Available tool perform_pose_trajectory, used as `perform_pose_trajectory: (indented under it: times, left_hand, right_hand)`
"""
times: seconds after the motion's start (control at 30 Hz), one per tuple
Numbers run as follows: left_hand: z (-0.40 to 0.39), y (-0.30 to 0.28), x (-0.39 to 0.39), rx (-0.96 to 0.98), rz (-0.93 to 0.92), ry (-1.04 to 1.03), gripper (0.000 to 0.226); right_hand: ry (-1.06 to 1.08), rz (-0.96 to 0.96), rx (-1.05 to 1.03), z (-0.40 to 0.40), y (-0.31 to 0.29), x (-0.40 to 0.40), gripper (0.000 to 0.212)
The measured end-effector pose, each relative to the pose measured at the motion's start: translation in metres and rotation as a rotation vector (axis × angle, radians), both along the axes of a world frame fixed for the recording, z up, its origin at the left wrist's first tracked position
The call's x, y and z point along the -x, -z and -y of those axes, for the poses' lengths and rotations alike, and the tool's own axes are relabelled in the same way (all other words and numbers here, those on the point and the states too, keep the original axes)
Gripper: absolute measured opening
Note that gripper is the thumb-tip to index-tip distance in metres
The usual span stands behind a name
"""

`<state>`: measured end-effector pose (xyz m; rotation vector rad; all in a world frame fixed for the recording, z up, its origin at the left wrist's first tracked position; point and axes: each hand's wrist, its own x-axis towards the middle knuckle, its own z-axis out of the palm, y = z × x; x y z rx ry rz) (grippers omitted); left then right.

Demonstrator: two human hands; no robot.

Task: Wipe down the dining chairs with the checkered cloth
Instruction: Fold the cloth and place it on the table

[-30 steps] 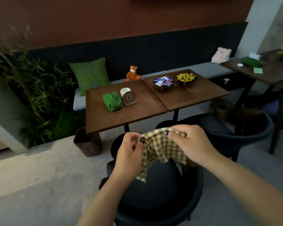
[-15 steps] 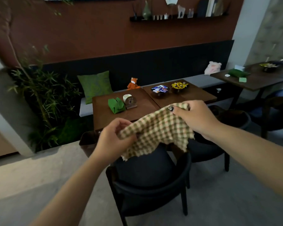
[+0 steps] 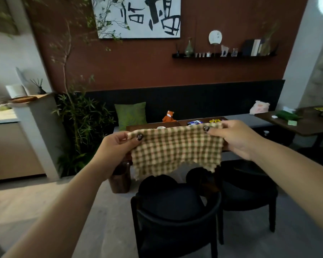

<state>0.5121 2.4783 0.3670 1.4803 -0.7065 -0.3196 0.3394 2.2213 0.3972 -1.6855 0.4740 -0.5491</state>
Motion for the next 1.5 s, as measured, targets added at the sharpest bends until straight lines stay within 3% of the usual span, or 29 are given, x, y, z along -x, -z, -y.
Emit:
perform_pose_trajectory:
  times: [0.13,0.27,0.37,0.57,0.73,0.87,0.97,1.1,1.17,1.37,1.5]
  left_hand:
    - [0.018,-0.011,0.008,0.051,-0.086,0.003,0.041]
    - [0.042,-0.016,0.017,0.027,-0.117,-0.005,0.020]
    - [0.058,-0.017,0.026,0.037,-0.144,0.022,0.021]
    - [0.087,-0.015,0.041,-0.071,-0.026,0.038,0.026]
    - [0.108,-0.017,0.049,-0.112,0.079,0.038,0.034]
    - [0.121,-0.019,0.051,-0.266,0.117,0.081,0.023]
    - [0.128,-0.017,0.050,-0.348,0.056,0.153,0.020]
    - [0.139,-0.005,0.047,-0.160,-0.287,0.120,0.015]
    - [0.143,0.000,0.047,-0.104,-0.371,0.081,0.017]
    - [0.141,0.007,0.043,-0.063,-0.442,0.085,0.030]
    - [0.136,0.012,0.040,-0.091,-0.452,0.108,0.044]
  right_hand:
    - [-0.006,-0.059,0.113,0.021,-0.002,0.011,0.007]
    - [-0.062,0.015,-0.030,0.045,-0.005,0.030,0.012]
    - [-0.073,0.038,-0.095,0.062,-0.008,0.043,0.017]
    - [-0.087,0.001,-0.067,0.091,-0.009,0.064,0.036]
    - [-0.070,0.004,-0.004,0.111,-0.006,0.073,0.037]
    - [-0.058,-0.027,0.070,0.118,-0.004,0.074,0.029]
    - [-0.055,-0.043,0.081,0.122,-0.003,0.071,0.019]
    - [-0.049,-0.030,-0.079,0.122,0.004,0.063,0.014]
    - [-0.045,-0.047,-0.098,0.121,0.011,0.060,0.014]
    - [-0.010,-0.041,-0.245,0.124,0.025,0.051,0.015]
    - [-0.044,-0.065,-0.271,0.126,0.033,0.049,0.029]
